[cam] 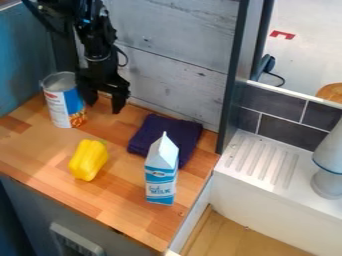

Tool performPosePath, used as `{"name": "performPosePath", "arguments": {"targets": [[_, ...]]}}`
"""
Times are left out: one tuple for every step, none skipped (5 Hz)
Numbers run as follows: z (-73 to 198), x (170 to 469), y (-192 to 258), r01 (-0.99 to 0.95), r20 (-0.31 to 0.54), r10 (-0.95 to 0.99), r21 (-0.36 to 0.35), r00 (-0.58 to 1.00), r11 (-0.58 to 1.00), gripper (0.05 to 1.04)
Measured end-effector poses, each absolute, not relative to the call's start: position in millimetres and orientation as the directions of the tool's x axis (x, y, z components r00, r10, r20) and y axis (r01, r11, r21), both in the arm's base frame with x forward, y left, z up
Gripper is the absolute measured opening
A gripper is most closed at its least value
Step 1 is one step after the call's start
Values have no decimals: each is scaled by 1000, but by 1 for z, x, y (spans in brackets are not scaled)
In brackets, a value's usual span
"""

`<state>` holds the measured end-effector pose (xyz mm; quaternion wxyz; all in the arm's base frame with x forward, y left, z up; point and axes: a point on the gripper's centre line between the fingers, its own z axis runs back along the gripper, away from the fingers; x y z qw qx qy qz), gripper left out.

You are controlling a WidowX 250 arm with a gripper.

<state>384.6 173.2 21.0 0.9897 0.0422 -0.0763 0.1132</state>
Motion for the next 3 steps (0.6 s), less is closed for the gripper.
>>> {"name": "performPosePath", "arguments": {"targets": [[24,375,173,-254,150,247,27,957,967,1001],[48,363,166,-293,146,299,-64,943,954,1001],[106,342,154,-272,131,288,-127,949,954,1001]]}}
